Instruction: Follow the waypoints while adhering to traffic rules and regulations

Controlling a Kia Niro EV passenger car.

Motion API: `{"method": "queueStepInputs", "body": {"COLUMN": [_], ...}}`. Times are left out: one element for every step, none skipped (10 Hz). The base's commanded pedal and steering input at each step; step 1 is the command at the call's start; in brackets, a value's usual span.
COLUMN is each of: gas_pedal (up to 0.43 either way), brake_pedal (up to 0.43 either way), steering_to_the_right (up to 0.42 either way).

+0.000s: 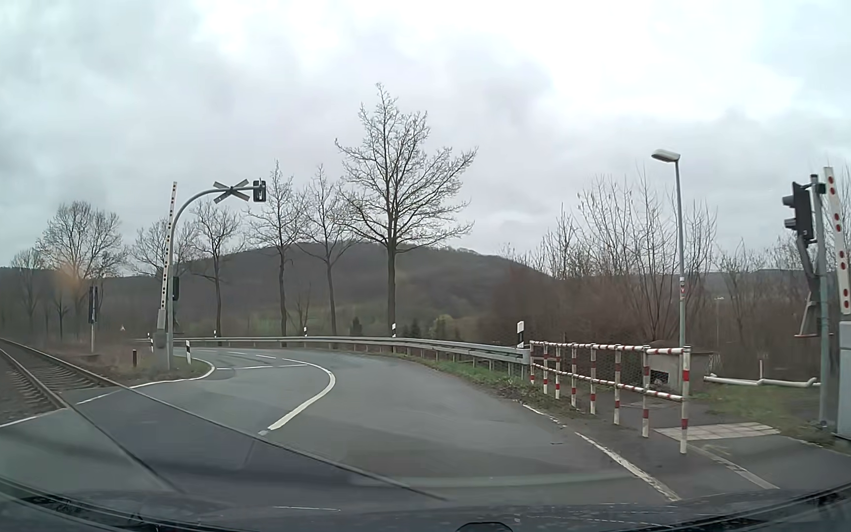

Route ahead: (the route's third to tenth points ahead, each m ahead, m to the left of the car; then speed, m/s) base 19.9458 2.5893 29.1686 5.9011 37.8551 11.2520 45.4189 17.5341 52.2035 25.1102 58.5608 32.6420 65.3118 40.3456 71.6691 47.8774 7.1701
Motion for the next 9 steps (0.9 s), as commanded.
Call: {"method": "queueStepInputs", "body": {"gas_pedal": [0.209, 0.209, 0.209, 0.228, 0.228, 0.24, 0.24, 0.248, 0.248], "brake_pedal": [0.0, 0.0, 0.0, 0.0, 0.0, 0.0, 0.0, 0.0, 0.0], "steering_to_the_right": [-0.028, -0.028, -0.027, -0.03, -0.038, -0.048, -0.051, -0.05, -0.043]}}
